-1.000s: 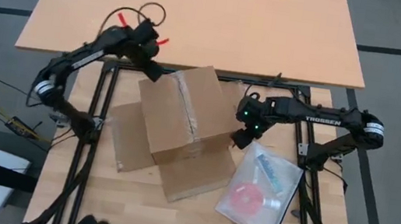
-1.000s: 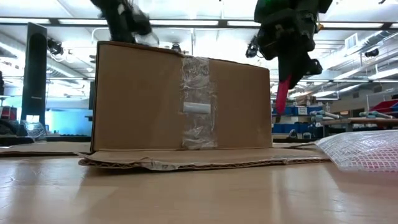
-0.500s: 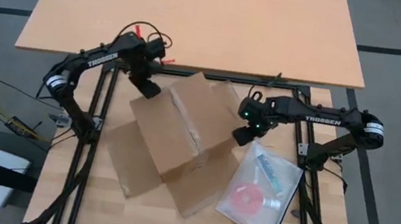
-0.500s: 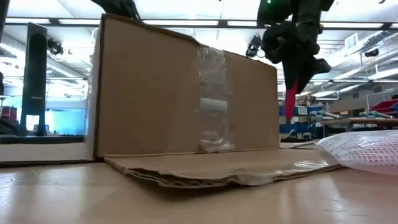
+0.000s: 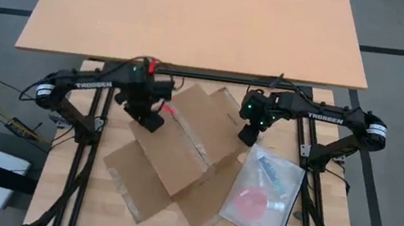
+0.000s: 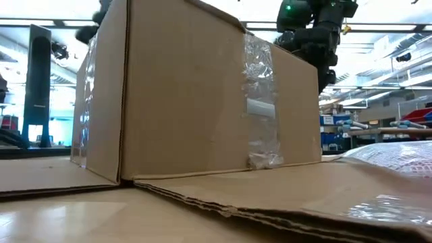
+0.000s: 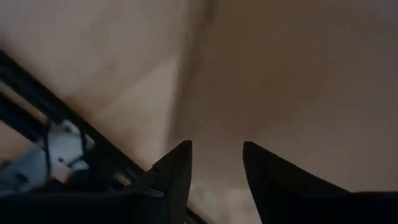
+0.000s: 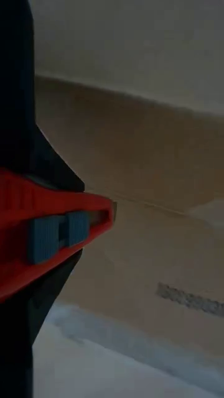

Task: Unpack boxes
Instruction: Break down cardboard box until it is fully flat

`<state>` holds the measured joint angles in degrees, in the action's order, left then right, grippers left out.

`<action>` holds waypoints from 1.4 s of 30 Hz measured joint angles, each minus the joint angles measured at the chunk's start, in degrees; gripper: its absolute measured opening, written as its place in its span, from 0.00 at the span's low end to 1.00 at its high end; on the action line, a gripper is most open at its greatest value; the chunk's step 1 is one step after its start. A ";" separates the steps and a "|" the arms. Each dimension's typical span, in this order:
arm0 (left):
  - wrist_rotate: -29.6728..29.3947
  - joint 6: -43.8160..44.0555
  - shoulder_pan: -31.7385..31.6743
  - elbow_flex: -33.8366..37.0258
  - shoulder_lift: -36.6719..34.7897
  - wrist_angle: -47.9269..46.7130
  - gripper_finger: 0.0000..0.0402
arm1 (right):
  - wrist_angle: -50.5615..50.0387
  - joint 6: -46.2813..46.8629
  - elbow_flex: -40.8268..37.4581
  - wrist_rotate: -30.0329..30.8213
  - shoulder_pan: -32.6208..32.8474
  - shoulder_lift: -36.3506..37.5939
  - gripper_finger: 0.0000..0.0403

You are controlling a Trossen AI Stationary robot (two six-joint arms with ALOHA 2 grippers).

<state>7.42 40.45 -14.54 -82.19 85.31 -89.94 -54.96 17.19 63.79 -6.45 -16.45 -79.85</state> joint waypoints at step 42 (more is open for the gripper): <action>0.07 32.77 23.18 20.59 -22.38 14.59 0.39 | 11.95 7.43 -0.09 -2.18 1.53 -1.66 0.33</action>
<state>7.49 73.22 8.64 -61.60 62.93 -75.35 -43.01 24.63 63.70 -8.62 -14.92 -81.52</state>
